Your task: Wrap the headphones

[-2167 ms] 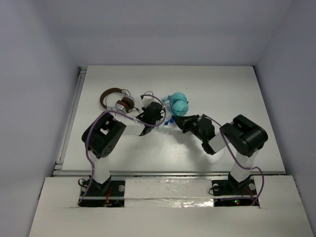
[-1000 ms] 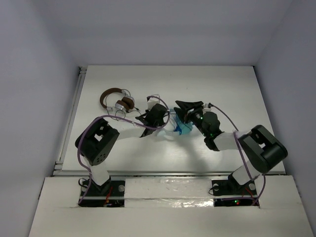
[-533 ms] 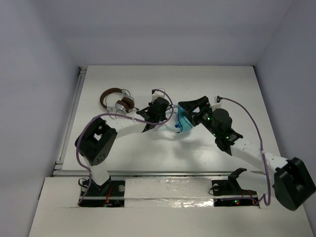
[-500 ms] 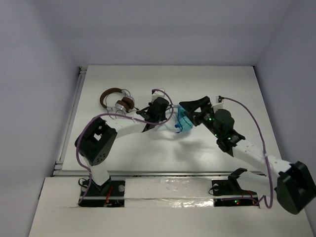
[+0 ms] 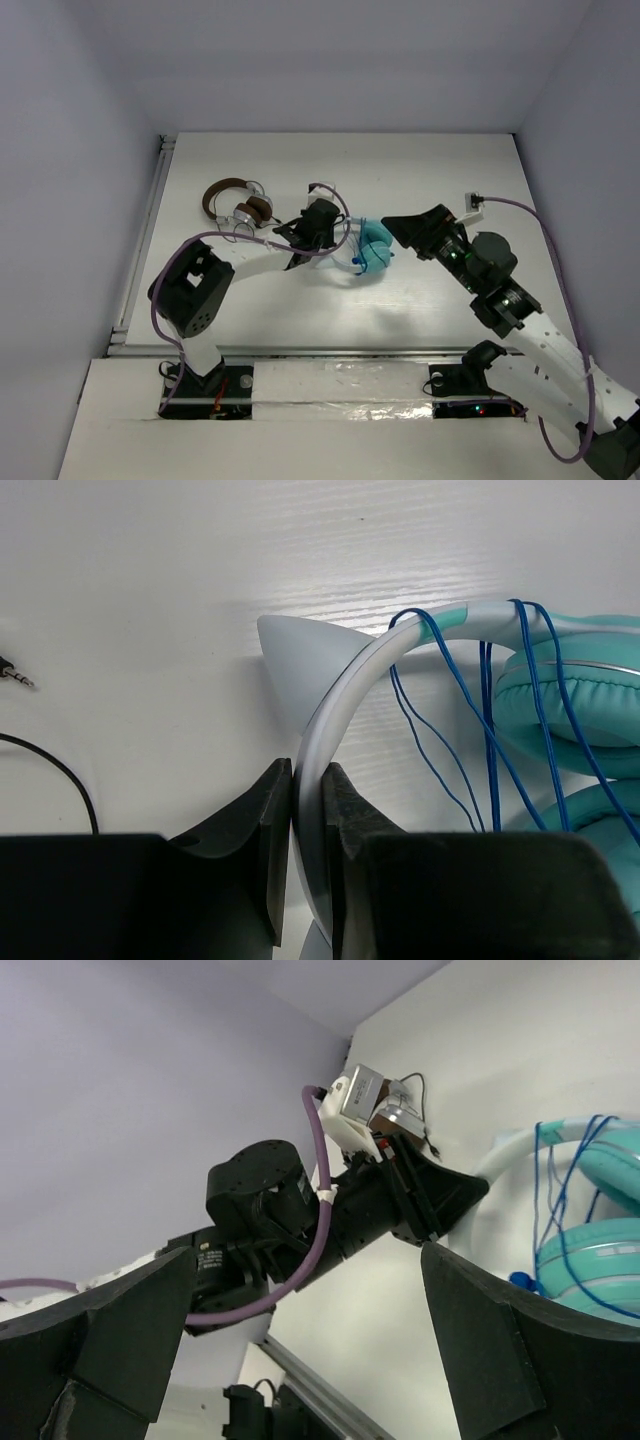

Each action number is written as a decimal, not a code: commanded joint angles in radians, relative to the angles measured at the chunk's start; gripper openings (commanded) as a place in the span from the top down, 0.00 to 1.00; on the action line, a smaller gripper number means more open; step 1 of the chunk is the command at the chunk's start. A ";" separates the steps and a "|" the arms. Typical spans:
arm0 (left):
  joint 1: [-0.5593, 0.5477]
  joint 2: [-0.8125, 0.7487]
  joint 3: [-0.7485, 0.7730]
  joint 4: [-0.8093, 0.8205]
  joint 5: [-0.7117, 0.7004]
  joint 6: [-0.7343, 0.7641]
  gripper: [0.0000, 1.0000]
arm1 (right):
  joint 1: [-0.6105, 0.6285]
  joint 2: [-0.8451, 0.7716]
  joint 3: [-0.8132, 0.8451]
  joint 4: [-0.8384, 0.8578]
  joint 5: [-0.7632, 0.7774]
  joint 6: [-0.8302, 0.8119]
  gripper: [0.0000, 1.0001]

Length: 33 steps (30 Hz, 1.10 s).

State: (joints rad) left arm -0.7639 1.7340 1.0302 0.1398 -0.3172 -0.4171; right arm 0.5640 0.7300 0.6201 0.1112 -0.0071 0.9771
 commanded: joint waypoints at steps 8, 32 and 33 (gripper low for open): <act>0.002 -0.165 -0.018 0.064 0.010 0.005 1.00 | 0.004 -0.262 0.136 -0.295 0.147 -0.175 0.00; 0.002 -0.464 -0.085 0.077 0.009 0.031 0.37 | 0.004 -0.359 0.219 -0.427 0.214 -0.287 0.00; 0.002 -0.464 -0.082 0.070 0.010 0.031 0.31 | 0.004 -0.360 0.217 -0.433 0.216 -0.290 0.00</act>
State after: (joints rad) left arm -0.7639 1.2877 0.9371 0.1894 -0.3138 -0.3943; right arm 0.5640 0.3771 0.7979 -0.3096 0.1837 0.7223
